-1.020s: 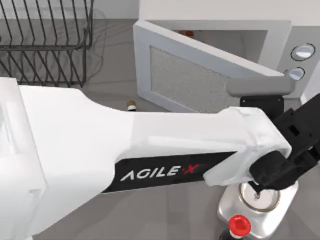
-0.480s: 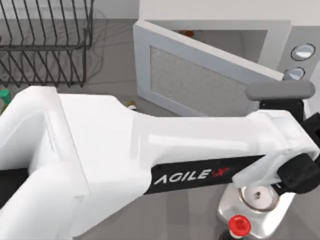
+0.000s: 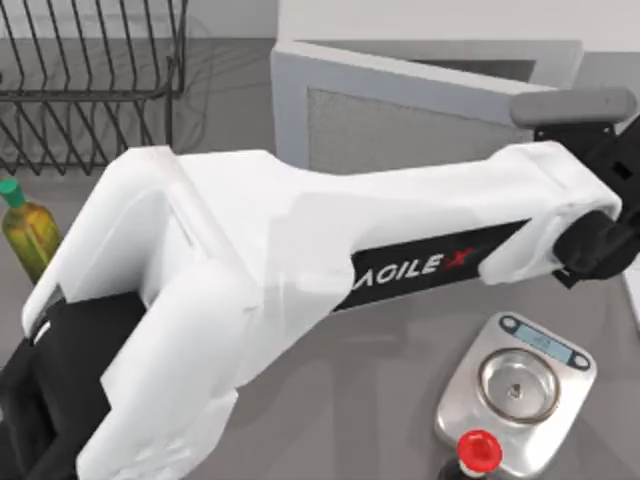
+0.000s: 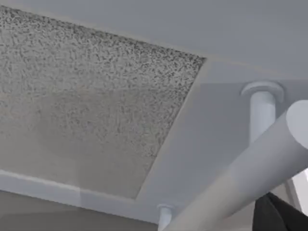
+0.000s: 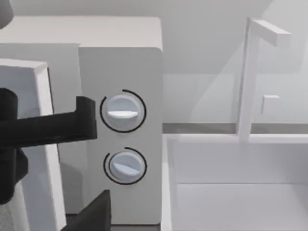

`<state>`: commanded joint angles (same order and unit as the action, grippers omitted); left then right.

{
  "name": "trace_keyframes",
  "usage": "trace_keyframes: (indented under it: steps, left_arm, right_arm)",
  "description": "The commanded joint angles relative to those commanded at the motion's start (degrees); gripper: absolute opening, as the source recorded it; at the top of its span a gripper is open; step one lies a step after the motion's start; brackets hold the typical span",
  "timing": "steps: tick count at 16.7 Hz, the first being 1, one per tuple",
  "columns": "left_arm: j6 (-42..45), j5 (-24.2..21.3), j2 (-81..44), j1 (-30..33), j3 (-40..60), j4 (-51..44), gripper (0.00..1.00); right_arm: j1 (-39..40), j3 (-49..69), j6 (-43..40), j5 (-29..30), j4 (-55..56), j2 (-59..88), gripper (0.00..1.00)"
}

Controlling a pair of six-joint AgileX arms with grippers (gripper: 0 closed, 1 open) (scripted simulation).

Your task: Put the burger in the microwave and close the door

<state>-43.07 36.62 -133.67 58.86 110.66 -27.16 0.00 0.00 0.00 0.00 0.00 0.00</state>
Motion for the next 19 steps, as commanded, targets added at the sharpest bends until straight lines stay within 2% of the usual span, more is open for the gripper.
trace_keyframes:
  steps: [3, 4, 7, 15, 19]
  left_arm:
    - [0.3, -0.2, -0.3, -0.3, 0.3, 0.1, 0.0]
    - [-1.4, -2.2, -0.5, 3.0, 1.5, 2.4, 0.0]
    - [-0.9, -2.7, -2.3, 2.5, 3.7, 1.6, 0.0]
    - [4.3, -7.4, -16.5, -4.0, 28.9, -5.2, 0.0]
    - [5.8, -8.7, -19.6, -5.7, 33.5, -6.9, 0.0]
  right_arm:
    - [0.0, 0.0, 0.0, 0.0, 0.0, 0.0, 1.0]
    - [0.0, 0.0, 0.0, 0.0, 0.0, 0.0, 1.0]
    - [0.0, 0.0, 0.0, 0.0, 0.0, 0.0, 1.0]
    - [0.0, 0.0, 0.0, 0.0, 0.0, 0.0, 1.0]
    - [0.0, 0.0, 0.0, 0.0, 0.0, 0.0, 1.0]
